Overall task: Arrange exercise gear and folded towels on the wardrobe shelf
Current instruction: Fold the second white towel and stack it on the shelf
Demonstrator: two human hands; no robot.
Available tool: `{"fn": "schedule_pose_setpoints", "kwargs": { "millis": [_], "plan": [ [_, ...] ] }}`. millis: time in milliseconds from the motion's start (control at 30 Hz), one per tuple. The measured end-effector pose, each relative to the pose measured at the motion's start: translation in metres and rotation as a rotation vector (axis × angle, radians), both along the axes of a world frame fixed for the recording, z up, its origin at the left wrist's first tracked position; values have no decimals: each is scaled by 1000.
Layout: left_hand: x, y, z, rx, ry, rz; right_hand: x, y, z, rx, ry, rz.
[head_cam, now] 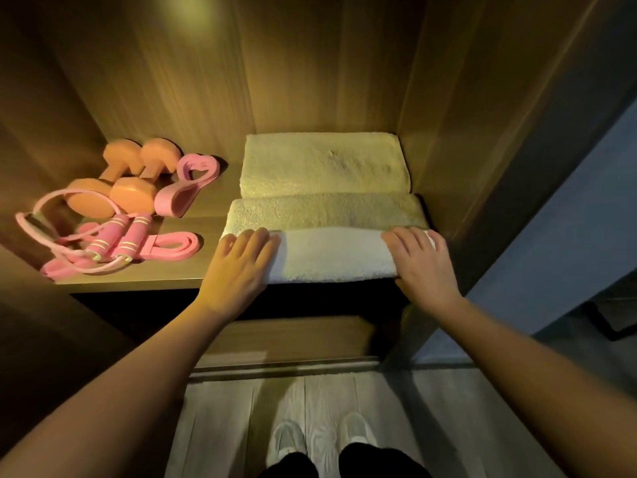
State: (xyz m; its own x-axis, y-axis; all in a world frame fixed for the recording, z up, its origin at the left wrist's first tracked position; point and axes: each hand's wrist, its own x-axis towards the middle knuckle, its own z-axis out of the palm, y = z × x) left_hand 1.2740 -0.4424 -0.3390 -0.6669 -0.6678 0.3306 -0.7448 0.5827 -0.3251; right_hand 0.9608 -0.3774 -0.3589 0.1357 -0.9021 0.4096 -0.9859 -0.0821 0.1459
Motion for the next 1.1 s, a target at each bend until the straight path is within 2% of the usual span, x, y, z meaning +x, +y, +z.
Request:
{"fn": "schedule_pose_setpoints", "kwargs": {
  "millis": [167, 300, 533, 667, 867, 1000, 1100],
  "plan": [
    [-15, -19, 4, 58, 52, 86, 3, -16, 9, 105, 55, -96],
    [-10, -24, 1, 133, 53, 65, 0, -19, 9, 128, 46, -80],
    [-17, -32, 19, 121, -80, 93, -19, -30, 26, 384, -28, 17],
    [-26, -36, 6, 243, -61, 84, -20, -40, 30, 504, -63, -36],
    [-26, -39, 11, 306, -33, 68, -21, -44, 36, 595, -73, -51],
    [-63, -38, 21, 334, -32, 13, 9, -56, 42, 553, -89, 100],
    [-90, -36, 16, 380, -5, -22, 24, -64, 36, 554, -91, 131]
  ]
}}
